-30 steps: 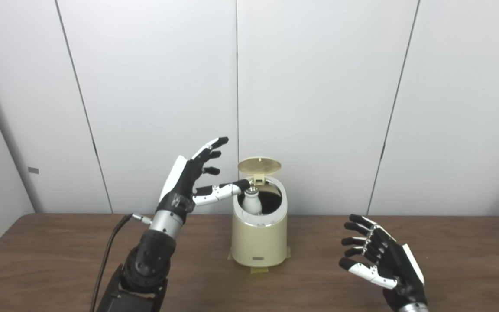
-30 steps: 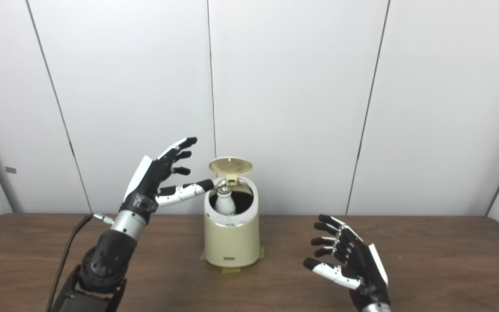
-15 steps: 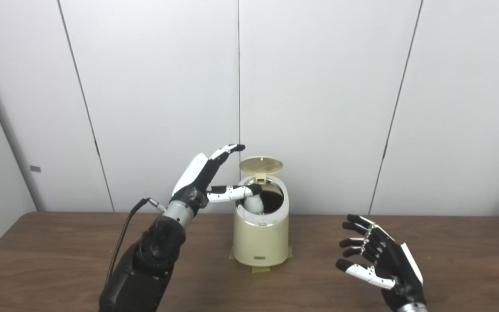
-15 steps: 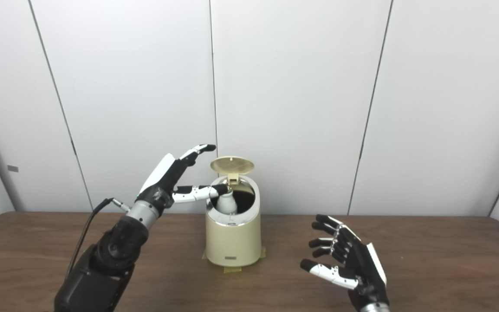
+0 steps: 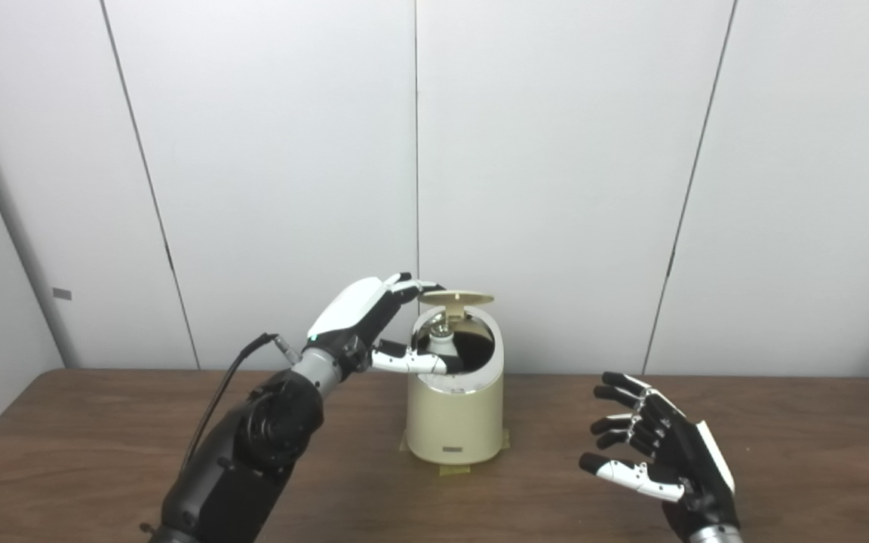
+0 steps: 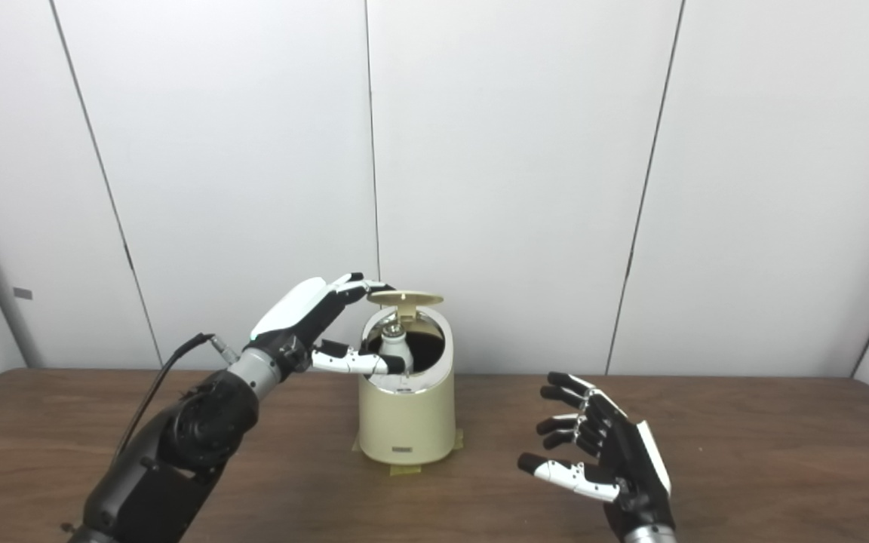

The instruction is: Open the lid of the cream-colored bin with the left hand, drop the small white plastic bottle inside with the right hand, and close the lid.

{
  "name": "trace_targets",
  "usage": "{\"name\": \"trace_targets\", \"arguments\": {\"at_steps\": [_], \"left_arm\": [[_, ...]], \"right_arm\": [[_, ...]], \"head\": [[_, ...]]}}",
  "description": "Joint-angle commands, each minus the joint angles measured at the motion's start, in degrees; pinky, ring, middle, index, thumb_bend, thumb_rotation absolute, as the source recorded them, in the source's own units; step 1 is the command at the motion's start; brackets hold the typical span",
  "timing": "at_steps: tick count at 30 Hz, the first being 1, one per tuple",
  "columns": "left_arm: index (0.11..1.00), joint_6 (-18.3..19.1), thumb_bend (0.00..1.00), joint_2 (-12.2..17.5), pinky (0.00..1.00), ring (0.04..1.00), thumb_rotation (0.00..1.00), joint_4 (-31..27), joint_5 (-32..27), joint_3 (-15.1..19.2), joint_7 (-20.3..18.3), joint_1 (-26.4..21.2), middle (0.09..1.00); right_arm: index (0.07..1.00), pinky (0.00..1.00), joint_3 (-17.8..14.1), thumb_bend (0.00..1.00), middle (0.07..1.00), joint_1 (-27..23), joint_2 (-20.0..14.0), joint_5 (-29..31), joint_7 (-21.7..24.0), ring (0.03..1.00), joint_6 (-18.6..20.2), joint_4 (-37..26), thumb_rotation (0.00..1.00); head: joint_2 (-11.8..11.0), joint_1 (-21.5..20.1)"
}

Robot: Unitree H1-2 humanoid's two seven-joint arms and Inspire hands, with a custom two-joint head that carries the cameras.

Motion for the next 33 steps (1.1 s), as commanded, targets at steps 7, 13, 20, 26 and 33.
{"name": "trace_targets", "arguments": {"at_steps": [7, 13, 20, 26, 33], "left_arm": [[0.847, -1.2, 0.98, 1.5, 1.00, 1.000, 0.53, -6.2, 0.8, 0.3, -2.7, -2.6, 0.896], [0.846, -2.2, 0.97, 2.8, 1.00, 1.000, 0.53, -9.6, 3.0, 0.0, -3.5, -1.5, 0.877], [0.836, -3.0, 0.97, 3.8, 1.00, 1.000, 0.52, -12.5, 5.1, -0.3, -3.9, 0.0, 0.863], [0.833, -3.6, 0.99, 4.1, 1.00, 1.000, 0.54, -13.6, 6.5, -0.5, -3.9, 0.9, 0.856], [0.832, -4.1, 0.99, 4.4, 1.00, 1.000, 0.55, -13.5, 9.0, -1.3, -4.7, 1.5, 0.856]], "right_arm": [[0.726, 0.46, 0.4, 0.72, 0.721, -2.0, 0.3, -0.8, -1.4, 0.534, 0.4, -3.3, 0.05], [0.727, 0.44, 0.3, 0.71, 0.728, -2.2, 0.5, 0.0, -1.4, 0.529, 0.2, -2.9, 0.07], [0.724, 0.47, 0.8, 0.71, 0.713, -2.2, 0.4, -1.0, -1.4, 0.524, -0.1, -3.0, 0.07], [0.724, 0.52, 1.2, 0.72, 0.708, -2.2, 0.3, -1.5, -1.4, 0.525, 0.0, -3.4, 0.07], [0.728, 0.51, 1.0, 0.72, 0.711, -2.1, 0.6, -1.9, -1.6, 0.527, 1.3, -4.2, 0.07]], "head": [[0.6, -0.2], [0.7, -0.8], [0.9, -1.1], [1.1, -1.4], [1.4, -1.5]]}}
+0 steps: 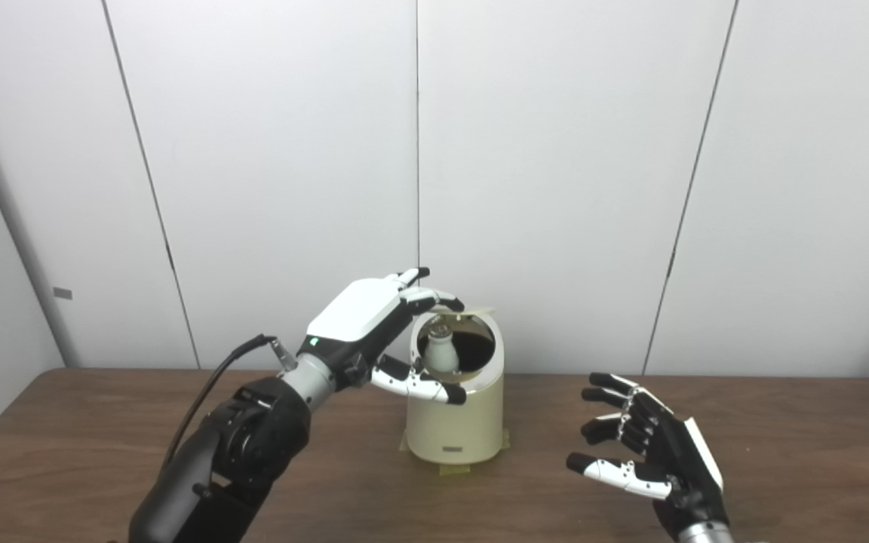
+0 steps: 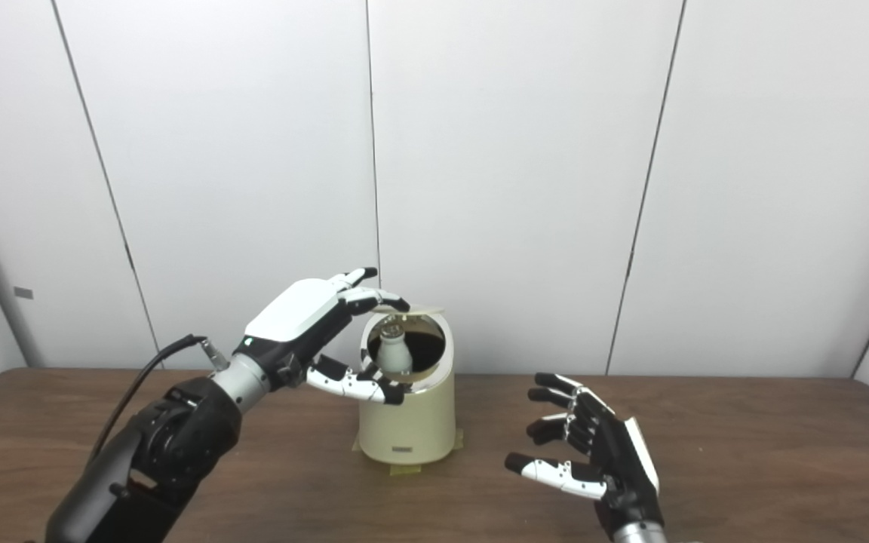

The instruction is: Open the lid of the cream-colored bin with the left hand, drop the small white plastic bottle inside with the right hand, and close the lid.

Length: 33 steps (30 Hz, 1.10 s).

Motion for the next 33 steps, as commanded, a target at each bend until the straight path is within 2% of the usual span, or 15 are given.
{"name": "trace_targets", "arguments": {"at_steps": [1, 14, 19, 25, 33], "left_arm": [[0.830, -1.0, 0.99, 1.1, 1.00, 1.000, 0.55, -1.4, 0.6, 0.3, 0.2, -2.1, 0.854], [0.819, -2.7, 0.99, 0.6, 1.00, 1.000, 0.48, 0.3, 1.8, -0.1, -0.2, -0.8, 0.833], [0.829, -3.0, 0.98, 1.0, 1.00, 1.000, 0.51, 0.2, 2.6, -0.8, -1.0, -0.5, 0.838], [0.816, -3.4, 0.98, 1.3, 1.00, 1.000, 0.50, 0.3, 3.2, -1.6, -1.3, -0.1, 0.824], [0.794, -4.9, 1.00, 2.1, 1.00, 0.992, 0.50, 1.2, 8.8, -4.8, -0.9, 0.2, 0.805]], "right_arm": [[0.727, 0.50, -0.2, 0.72, 0.711, -2.1, 0.0, 0.2, -0.4, 0.524, -0.7, -1.9, 0.06], [0.731, 0.51, 0.2, 0.72, 0.714, -2.0, 0.0, -0.9, -0.6, 0.526, 0.0, -2.6, 0.06], [0.728, 0.52, 0.2, 0.72, 0.709, -1.9, 0.1, -1.1, -0.8, 0.525, 0.5, -3.1, 0.06], [0.731, 0.49, 0.1, 0.72, 0.713, -1.8, 0.2, -1.4, -0.8, 0.532, 1.1, -3.7, 0.09], [0.731, 0.48, 0.1, 0.72, 0.715, -1.7, 0.3, -1.6, -0.9, 0.530, 2.2, -4.5, 0.11]], "head": [[0.2, 0.0], [0.5, -0.2], [0.8, -0.1], [1.1, -0.1], [1.6, -0.1]]}}
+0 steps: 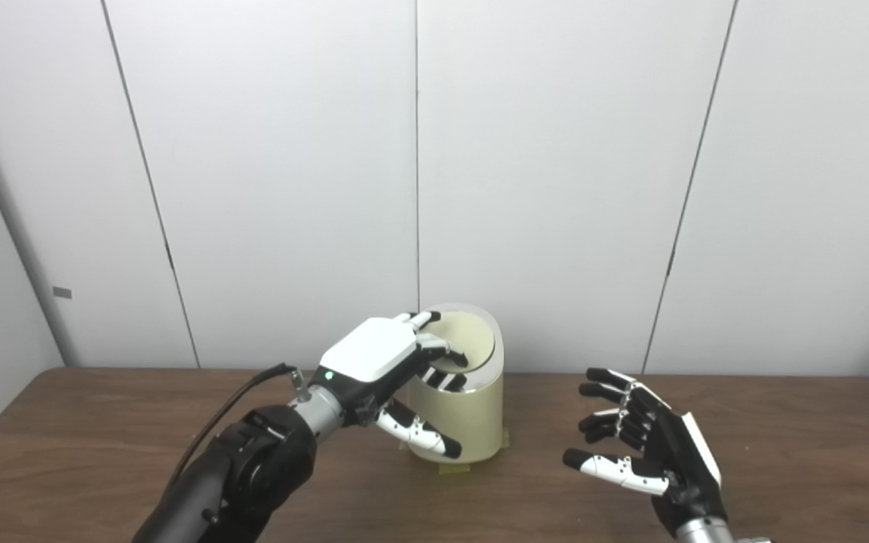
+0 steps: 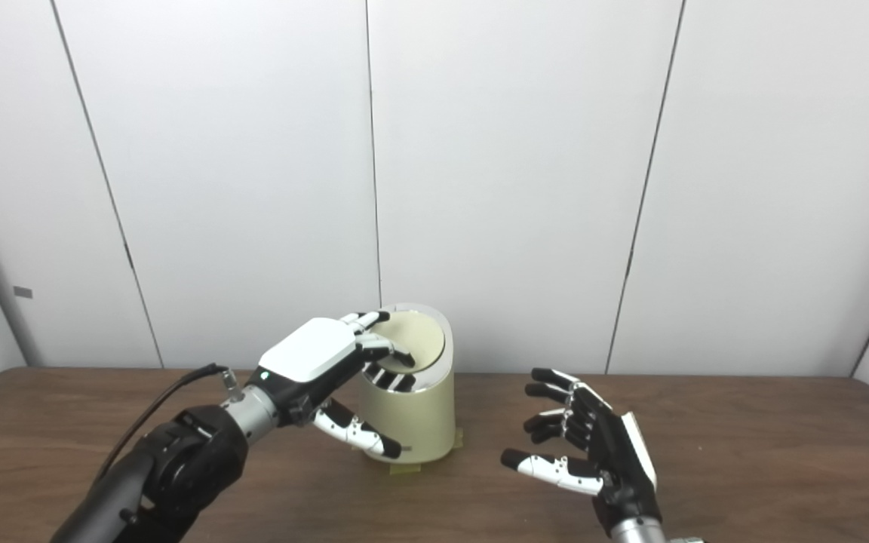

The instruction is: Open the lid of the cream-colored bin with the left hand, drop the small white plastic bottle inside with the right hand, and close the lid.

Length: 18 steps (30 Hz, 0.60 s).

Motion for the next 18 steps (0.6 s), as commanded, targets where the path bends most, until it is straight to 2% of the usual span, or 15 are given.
{"name": "trace_targets", "arguments": {"at_steps": [1, 10, 18], "left_arm": [[0.796, -0.6, 1.00, 1.1, 1.00, 0.993, 0.51, 0.3, 2.3, -1.0, -0.4, -1.9, 0.807], [0.787, -1.1, 0.98, 1.7, 1.00, 0.990, 0.47, 0.0, 6.3, -3.7, -2.3, -1.4, 0.793], [0.787, 0.4, 0.99, 1.8, 1.00, 0.997, 0.52, -0.6, 7.3, -4.9, -4.6, -1.2, 0.798]], "right_arm": [[0.730, 0.47, -0.1, 0.72, 0.714, -1.9, 0.0, 0.0, -0.5, 0.530, -0.3, -2.4, 0.12], [0.737, 0.46, -0.2, 0.74, 0.717, -1.9, 0.2, 0.7, -0.4, 0.538, 0.9, -3.1, 0.14], [0.732, 0.45, -0.2, 0.74, 0.712, -1.8, 0.3, 1.1, -0.2, 0.536, 1.0, -3.4, 0.15]], "head": [[0.1, 0.1], [0.8, 0.0], [1.0, -0.2]]}}
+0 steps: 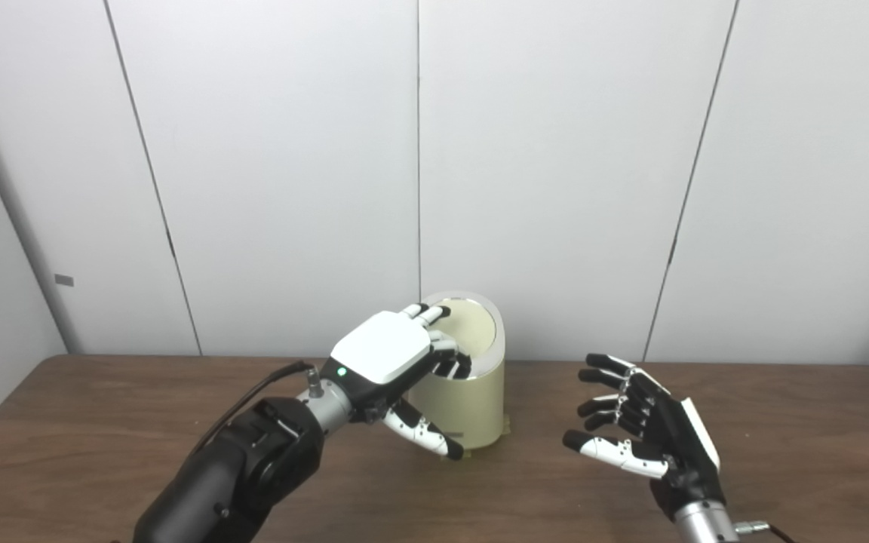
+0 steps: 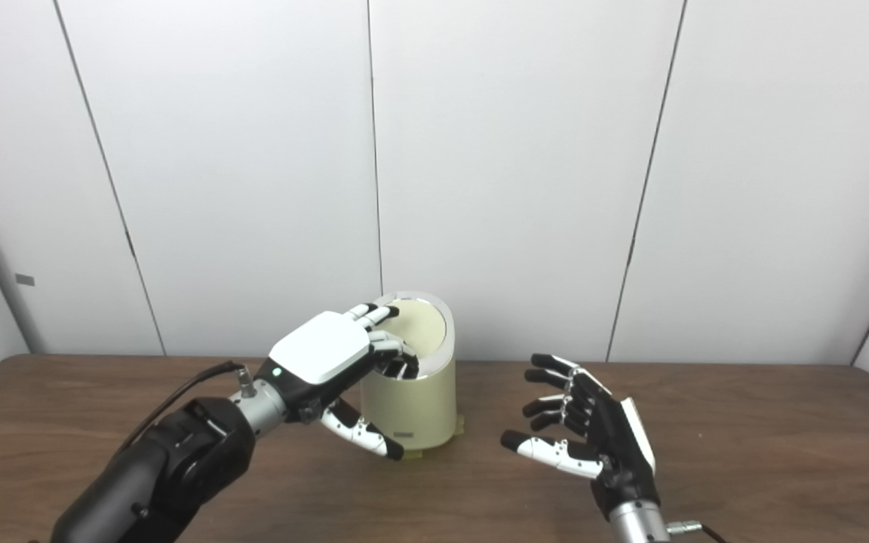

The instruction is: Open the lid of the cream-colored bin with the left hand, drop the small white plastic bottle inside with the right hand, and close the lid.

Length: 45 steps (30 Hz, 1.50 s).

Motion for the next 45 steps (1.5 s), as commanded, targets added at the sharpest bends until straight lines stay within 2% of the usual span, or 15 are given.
{"name": "trace_targets", "arguments": {"at_steps": [1, 6, 10, 13, 19, 22, 25, 28, 35, 37, 41, 45], "left_arm": [[0.791, 0.4, 0.98, 0.9, 1.00, 0.997, 0.52, 0.0, -0.1, -0.7, -3.7, -0.3, 0.801], [0.801, 0.1, 0.96, 0.6, 1.00, 1.000, 0.50, -1.1, -1.7, 1.4, -1.6, 0.0, 0.802], [0.813, 1.1, 0.95, -0.3, 1.00, 0.988, 0.48, -4.0, -2.7, 4.5, 1.1, 0.9, 0.812], [0.839, 1.4, 0.92, -1.8, 1.00, 0.996, 0.45, -5.7, -4.3, 7.8, 4.1, 2.2, 0.841], [0.918, 1.8, 0.80, -5.2, 1.00, 1.000, 0.46, -9.2, -7.8, 15.0, 10.4, 5.9, 0.916], [0.944, 1.8, 0.75, -6.3, 0.89, 0.996, 0.45, -10.5, -9.6, 17.4, 12.7, 7.6, 0.928], [0.941, 1.6, 0.72, -7.9, 0.84, 0.953, 0.41, -11.2, -13.3, 20.3, 15.2, 9.9, 0.926], [0.907, 2.2, 0.70, -10.4, 0.83, 0.915, 0.38, -11.8, -19.9, 23.7, 16.7, 13.1, 0.911], [0.862, 6.3, 0.75, -15.8, 0.70, 0.790, 0.39, -11.7, -38.7, 30.7, 15.8, 20.1, 0.816], [0.851, 6.6, 0.75, -16.5, 0.69, 0.761, 0.39, -11.1, -42.1, 31.8, 15.9, 21.7, 0.795], [0.835, 6.2, 0.73, -16.9, 0.57, 0.716, 0.40, -9.6, -46.2, 32.7, 15.7, 24.0, 0.776], [0.827, 6.7, 0.76, -17.3, 0.56, 0.707, 0.38, -8.2, -51.2, 33.5, 15.2, 25.1, 0.768]], "right_arm": [[0.732, 0.45, -0.1, 0.74, 0.712, -1.8, 0.0, 0.5, -0.3, 0.536, -0.9, -2.0, 0.15], [0.732, 0.45, -0.1, 0.74, 0.712, -1.8, 0.1, 0.2, -0.4, 0.540, -0.3, -2.4, 0.15], [0.733, 0.45, -0.1, 0.75, 0.712, -1.9, 0.0, 0.1, -0.4, 0.541, -0.5, -2.0, 0.16], [0.732, 0.46, -0.2, 0.75, 0.711, -2.0, 0.0, 0.1, -0.4, 0.545, -0.6, -1.6, 0.16], [0.730, 0.46, -0.1, 0.74, 0.718, -1.9, -0.3, -0.7, -0.6, 0.548, -0.3, -1.6, 0.16], [0.732, 0.45, -0.1, 0.74, 0.723, -1.9, -0.3, -0.7, -0.5, 0.548, -0.3, -1.5, 0.17], [0.730, 0.45, -0.1, 0.74, 0.723, -2.0, -0.3, -0.8, -0.6, 0.544, -0.5, -1.5, 0.17], [0.731, 0.45, -0.2, 0.74, 0.725, -2.0, -0.4, -0.9, -0.5, 0.543, -0.3, -1.4, 0.17], [0.729, 0.46, -0.3, 0.73, 0.722, -2.0, -0.4, -1.4, -0.8, 0.543, -0.5, -1.5, 0.14], [0.729, 0.47, -0.2, 0.73, 0.717, -1.9, -0.6, -1.0, -0.4, 0.536, -1.1, -1.5, 0.12], [0.724, 0.46, -0.2, 0.75, 0.711, -1.4, -0.7, -0.5, -0.1, 0.532, -1.4, -2.0, 0.15], [0.729, 0.48, -0.1, 0.77, 0.718, -0.8, -0.8, -1.3, -0.5, 0.549, -1.7, -2.4, 0.19]], "head": [[0.1, 0.0], [0.0, 0.0], [-0.1, 0.2], [-0.2, 0.3], [-0.2, 0.5], [-0.3, 0.5], [-0.3, 0.5], [-0.3, 0.7], [-0.5, 0.8], [-0.5, 0.8], [-0.2, 0.5], [-0.1, 0.9]]}}
